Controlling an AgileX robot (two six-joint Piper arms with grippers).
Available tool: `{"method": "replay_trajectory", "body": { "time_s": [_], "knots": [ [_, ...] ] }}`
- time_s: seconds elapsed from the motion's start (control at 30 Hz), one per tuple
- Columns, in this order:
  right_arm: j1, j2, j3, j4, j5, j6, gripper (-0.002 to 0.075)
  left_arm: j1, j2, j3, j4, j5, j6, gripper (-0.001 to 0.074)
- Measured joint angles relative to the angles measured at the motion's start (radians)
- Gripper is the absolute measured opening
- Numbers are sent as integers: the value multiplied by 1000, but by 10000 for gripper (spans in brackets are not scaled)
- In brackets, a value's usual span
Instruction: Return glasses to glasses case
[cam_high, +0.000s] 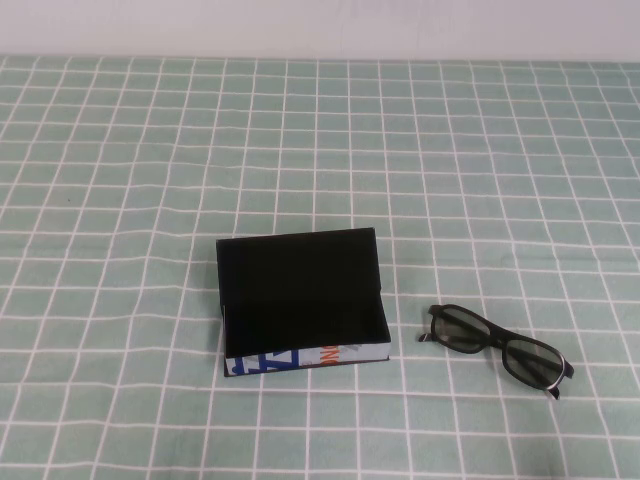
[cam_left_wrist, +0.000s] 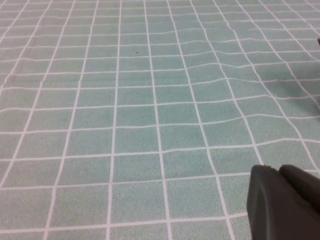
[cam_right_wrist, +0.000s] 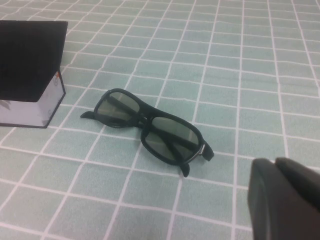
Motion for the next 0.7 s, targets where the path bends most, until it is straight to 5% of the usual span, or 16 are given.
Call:
{"method": "replay_trajectory", "body": {
  "time_s": [0.7],
  "knots": [
    [0,0,0,6,0,0,-15,0,0,0,0,0,16,-6]
  ]
}}
